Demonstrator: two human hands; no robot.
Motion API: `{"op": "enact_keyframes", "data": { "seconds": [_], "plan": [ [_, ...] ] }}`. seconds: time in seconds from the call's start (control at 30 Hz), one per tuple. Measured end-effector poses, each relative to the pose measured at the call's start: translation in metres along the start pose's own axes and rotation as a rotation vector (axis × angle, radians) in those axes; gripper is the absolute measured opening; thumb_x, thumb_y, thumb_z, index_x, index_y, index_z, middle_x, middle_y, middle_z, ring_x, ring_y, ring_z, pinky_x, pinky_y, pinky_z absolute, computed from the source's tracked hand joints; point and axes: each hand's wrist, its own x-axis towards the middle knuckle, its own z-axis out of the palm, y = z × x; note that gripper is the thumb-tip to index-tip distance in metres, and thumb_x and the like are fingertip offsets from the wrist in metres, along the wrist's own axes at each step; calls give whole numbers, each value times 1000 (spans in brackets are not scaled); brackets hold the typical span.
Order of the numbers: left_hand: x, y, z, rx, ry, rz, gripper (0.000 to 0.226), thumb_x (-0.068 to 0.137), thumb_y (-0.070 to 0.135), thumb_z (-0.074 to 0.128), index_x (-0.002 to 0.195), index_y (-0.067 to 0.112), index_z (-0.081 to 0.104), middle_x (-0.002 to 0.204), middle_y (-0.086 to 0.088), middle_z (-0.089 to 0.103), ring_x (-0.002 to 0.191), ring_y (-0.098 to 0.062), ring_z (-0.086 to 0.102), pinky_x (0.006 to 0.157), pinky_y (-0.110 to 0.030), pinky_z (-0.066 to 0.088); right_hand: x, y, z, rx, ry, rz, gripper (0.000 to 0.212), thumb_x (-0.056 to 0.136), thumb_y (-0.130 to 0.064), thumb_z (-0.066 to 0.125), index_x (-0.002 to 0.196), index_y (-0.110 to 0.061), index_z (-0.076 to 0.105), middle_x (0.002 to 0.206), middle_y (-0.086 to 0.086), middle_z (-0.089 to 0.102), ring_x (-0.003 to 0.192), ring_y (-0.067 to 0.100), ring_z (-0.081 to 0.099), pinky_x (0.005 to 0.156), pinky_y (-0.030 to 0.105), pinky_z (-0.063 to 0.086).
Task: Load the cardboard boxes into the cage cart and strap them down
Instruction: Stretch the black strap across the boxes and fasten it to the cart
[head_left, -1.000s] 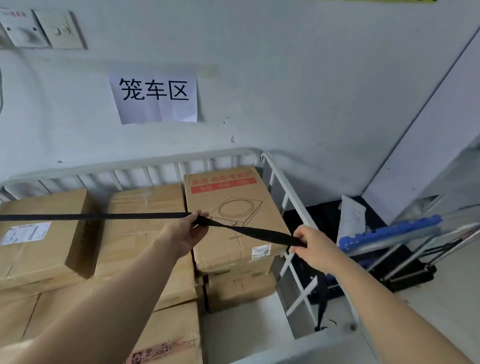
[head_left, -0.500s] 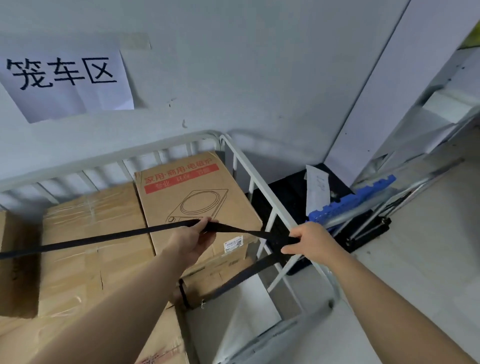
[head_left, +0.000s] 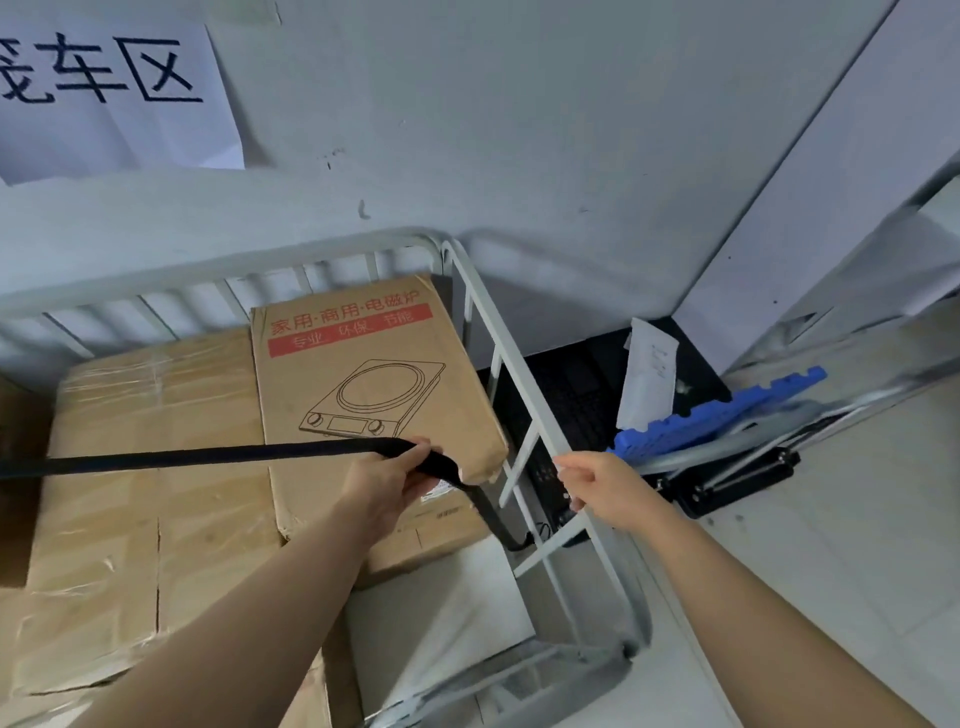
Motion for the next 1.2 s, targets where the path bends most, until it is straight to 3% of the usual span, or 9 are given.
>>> {"op": "enact_keyframes", "data": {
  "seconds": [0.27, 0.43, 0.5, 0.57, 0.67, 0.77, 0.83, 1.0, 1.2],
  "plan": [
    [30, -50, 81, 51, 60, -109, 19, 98, 10, 50, 106, -4, 59, 102, -23, 67, 92, -35, 68, 68, -37, 60, 34, 67, -33, 319, 69, 111, 27, 97, -23, 49, 120, -22, 61, 110, -7, 64, 98, 3, 62, 86, 25, 50],
    [50, -70, 106, 57, 27, -230, 25, 103, 18, 39, 102, 0, 56, 99, -22, 65, 84, -35, 66, 71, -41, 57, 60, 88, -23, 503, -3, 210, 20, 91, -27, 56, 97, -15, 71, 104, 15, 69, 101, 29, 65, 93, 39, 51],
    [58, -74, 112, 68, 3, -278, 30, 104, 22, 36, 102, 0, 56, 100, -23, 64, 83, -36, 65, 73, -44, 56, 69, 92, -17, 547, -47, 251, 29, 92, -25, 52, 101, -4, 69, 99, 15, 71, 94, 31, 66, 93, 41, 49],
    [65, -78, 117, 83, -25, -312, 38, 105, 24, 30, 107, -3, 57, 104, -25, 65, 81, -35, 66, 73, -44, 55, 78, 93, -11, 609, -130, 264, 37, 94, -16, 41, 104, 15, 59, 77, 2, 61, 71, 18, 54, 75, 29, 45],
    [76, -85, 124, 105, -49, -339, 42, 106, 22, 24, 111, -1, 58, 101, -19, 69, 79, -27, 71, 74, -41, 53, 89, 93, -1, 728, -224, 309, 29, 97, -14, 35, 91, -4, 62, 55, -12, 46, 58, 5, 49, 66, 21, 38],
    [81, -91, 126, 138, -22, -360, 39, 106, 21, 25, 105, 3, 60, 89, -14, 73, 85, -24, 69, 74, -35, 52, 97, 90, 5, 856, -265, 324, 32, 100, -23, 33, 102, -10, 62, 79, -4, 64, 82, 9, 58, 65, 22, 36],
    [83, -94, 126, 164, -31, -380, 39, 106, 21, 26, 103, 5, 61, 88, -12, 75, 88, -22, 69, 69, -32, 50, 102, 89, 7, 874, -276, 353, 40, 100, -27, 31, 111, -6, 64, 101, 5, 67, 97, 15, 55, 75, 27, 38],
    [86, -94, 120, 226, -36, -379, 37, 106, 21, 28, 103, 6, 62, 89, -10, 75, 82, -16, 72, 66, -28, 48, 104, 93, 5, 749, -270, 309, 47, 100, -25, 27, 95, 1, 65, 95, 18, 66, 92, 16, 55, 103, 37, 33],
    [84, -92, 112, 317, -27, -326, 36, 105, 20, 31, 102, 3, 63, 78, -10, 75, 72, -15, 72, 66, -28, 50, 74, 115, -18, 601, -276, 354, 37, 98, -29, 35, 85, -8, 63, 84, 6, 65, 80, 13, 61, 78, 24, 48]
  ]
}}
